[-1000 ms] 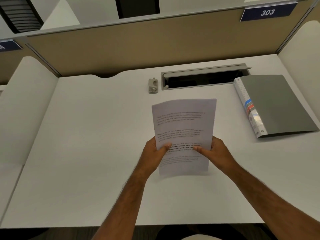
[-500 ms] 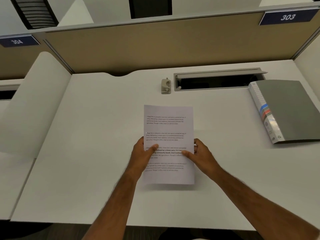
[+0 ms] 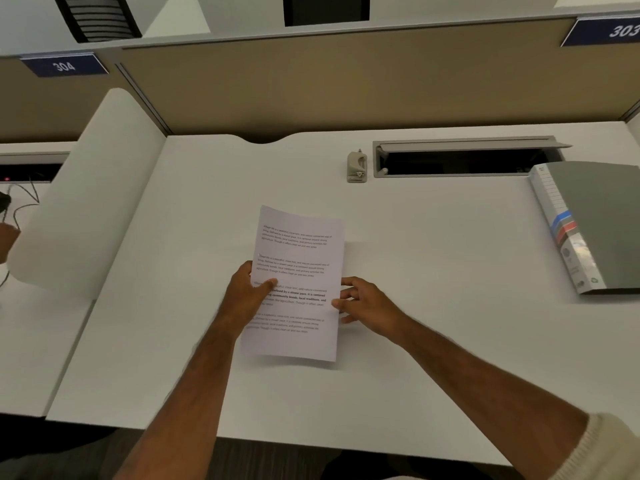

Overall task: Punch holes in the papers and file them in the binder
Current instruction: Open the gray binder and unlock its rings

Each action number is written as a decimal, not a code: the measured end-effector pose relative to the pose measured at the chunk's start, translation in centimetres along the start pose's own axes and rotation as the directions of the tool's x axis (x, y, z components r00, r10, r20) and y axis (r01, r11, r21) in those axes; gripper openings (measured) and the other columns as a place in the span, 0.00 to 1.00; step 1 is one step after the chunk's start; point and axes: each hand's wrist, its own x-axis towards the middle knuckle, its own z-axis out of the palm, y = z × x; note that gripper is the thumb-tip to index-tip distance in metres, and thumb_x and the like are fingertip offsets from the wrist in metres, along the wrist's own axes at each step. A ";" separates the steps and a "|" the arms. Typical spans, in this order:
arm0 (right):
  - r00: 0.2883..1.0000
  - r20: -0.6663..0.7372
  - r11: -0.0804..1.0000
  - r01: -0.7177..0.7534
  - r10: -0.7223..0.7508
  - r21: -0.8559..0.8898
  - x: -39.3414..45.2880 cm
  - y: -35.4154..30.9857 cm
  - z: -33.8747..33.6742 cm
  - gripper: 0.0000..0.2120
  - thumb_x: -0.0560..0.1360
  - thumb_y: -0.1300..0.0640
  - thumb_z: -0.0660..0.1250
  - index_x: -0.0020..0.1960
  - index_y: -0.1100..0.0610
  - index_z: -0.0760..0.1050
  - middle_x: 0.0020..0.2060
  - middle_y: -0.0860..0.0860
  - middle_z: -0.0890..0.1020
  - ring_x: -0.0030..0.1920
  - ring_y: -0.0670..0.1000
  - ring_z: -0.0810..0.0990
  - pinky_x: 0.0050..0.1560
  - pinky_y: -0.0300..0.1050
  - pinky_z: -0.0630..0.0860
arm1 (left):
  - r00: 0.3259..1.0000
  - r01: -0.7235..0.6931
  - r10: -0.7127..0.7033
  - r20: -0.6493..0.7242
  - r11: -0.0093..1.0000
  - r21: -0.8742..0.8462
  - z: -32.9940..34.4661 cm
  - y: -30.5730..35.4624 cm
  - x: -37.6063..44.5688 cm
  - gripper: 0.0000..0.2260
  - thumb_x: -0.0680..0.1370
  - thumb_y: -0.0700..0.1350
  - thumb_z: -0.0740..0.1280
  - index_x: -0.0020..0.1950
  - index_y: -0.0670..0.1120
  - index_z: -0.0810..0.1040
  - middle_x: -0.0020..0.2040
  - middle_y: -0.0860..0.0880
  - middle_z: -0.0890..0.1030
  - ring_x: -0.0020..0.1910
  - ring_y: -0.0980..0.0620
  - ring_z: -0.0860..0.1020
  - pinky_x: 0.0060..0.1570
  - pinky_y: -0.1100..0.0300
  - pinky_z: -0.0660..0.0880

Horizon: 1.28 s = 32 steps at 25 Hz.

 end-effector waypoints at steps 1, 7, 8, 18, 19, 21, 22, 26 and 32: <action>1.000 0.017 1.000 0.000 0.000 -0.004 0.3 -0.4 0.7 0.22 0.78 0.59 0.71 0.70 0.55 0.71 0.56 0.54 0.84 0.56 0.53 0.84 0.55 0.56 0.83 | 1.000 -0.001 0.001 -0.008 1.000 0.014 -0.7 -0.3 0.3 0.15 0.79 0.45 0.72 0.65 0.50 0.75 0.54 0.53 0.82 0.48 0.57 0.83 0.40 0.66 0.77; 0.995 0.099 0.996 -0.006 0.015 -0.089 2.4 -2.4 4.8 0.26 0.78 0.59 0.71 0.73 0.55 0.68 0.61 0.53 0.81 0.59 0.53 0.82 0.56 0.55 0.83 | 0.997 0.011 -0.005 -0.071 0.997 0.080 -4.5 -1.7 2.3 0.14 0.79 0.43 0.73 0.63 0.47 0.76 0.55 0.50 0.82 0.47 0.55 0.82 0.42 0.61 0.78; 0.994 0.106 0.994 -0.017 0.028 -0.108 2.8 -2.6 5.3 0.27 0.77 0.58 0.72 0.74 0.56 0.67 0.61 0.54 0.81 0.59 0.53 0.82 0.56 0.55 0.83 | 0.997 0.021 -0.014 -0.074 0.995 0.094 -4.9 -2.0 2.6 0.14 0.79 0.44 0.73 0.63 0.47 0.76 0.55 0.50 0.82 0.47 0.54 0.82 0.44 0.59 0.79; 0.985 0.142 0.971 -0.066 0.100 -0.229 4.7 -2.0 9.3 0.28 0.78 0.59 0.71 0.74 0.56 0.64 0.58 0.52 0.79 0.56 0.51 0.80 0.50 0.47 0.80 | 0.989 0.115 -0.096 -0.109 0.974 0.194 -5.6 -5.3 4.3 0.15 0.79 0.45 0.72 0.63 0.46 0.74 0.60 0.45 0.82 0.49 0.45 0.83 0.41 0.57 0.80; 0.985 0.146 0.970 -0.057 0.094 -0.238 4.8 -1.9 9.3 0.28 0.78 0.59 0.71 0.74 0.56 0.64 0.57 0.51 0.78 0.55 0.51 0.79 0.48 0.46 0.80 | 0.988 0.120 -0.099 -0.115 0.974 0.193 -5.5 -5.4 4.4 0.15 0.78 0.45 0.72 0.63 0.46 0.74 0.60 0.45 0.82 0.49 0.45 0.83 0.41 0.57 0.79; 0.986 0.146 0.964 -0.044 0.084 -0.261 5.0 -1.8 9.3 0.28 0.78 0.60 0.71 0.74 0.56 0.64 0.56 0.50 0.77 0.54 0.50 0.78 0.44 0.42 0.79 | 0.986 0.128 -0.106 -0.128 0.975 0.182 -5.2 -5.7 4.5 0.16 0.78 0.44 0.73 0.64 0.46 0.74 0.59 0.45 0.82 0.49 0.46 0.82 0.41 0.58 0.78; 0.986 0.145 0.961 -0.040 0.082 -0.272 5.1 -1.8 9.2 0.27 0.78 0.60 0.71 0.74 0.57 0.64 0.55 0.49 0.77 0.54 0.50 0.78 0.43 0.41 0.78 | 0.986 0.129 -0.106 -0.132 0.975 0.183 -5.0 -5.8 4.6 0.17 0.78 0.43 0.73 0.64 0.46 0.73 0.59 0.45 0.81 0.50 0.46 0.82 0.41 0.58 0.78; 0.988 0.124 0.935 -0.045 0.094 -0.350 5.8 -1.1 9.1 0.28 0.76 0.56 0.73 0.72 0.55 0.67 0.63 0.52 0.77 0.58 0.52 0.80 0.51 0.47 0.82 | 0.977 0.150 -0.118 -0.180 0.973 0.176 -4.6 -6.4 4.8 0.22 0.77 0.42 0.74 0.68 0.46 0.71 0.61 0.45 0.80 0.51 0.45 0.81 0.46 0.55 0.78; 0.995 0.062 0.853 -0.035 0.079 -0.520 5.5 0.1 8.0 0.38 0.74 0.44 0.73 0.77 0.52 0.60 0.69 0.55 0.66 0.69 0.58 0.71 0.68 0.58 0.73 | 0.947 0.238 -0.139 -0.289 0.909 0.342 -4.0 -7.2 4.9 0.40 0.73 0.47 0.78 0.80 0.46 0.61 0.76 0.43 0.69 0.74 0.37 0.68 0.72 0.37 0.67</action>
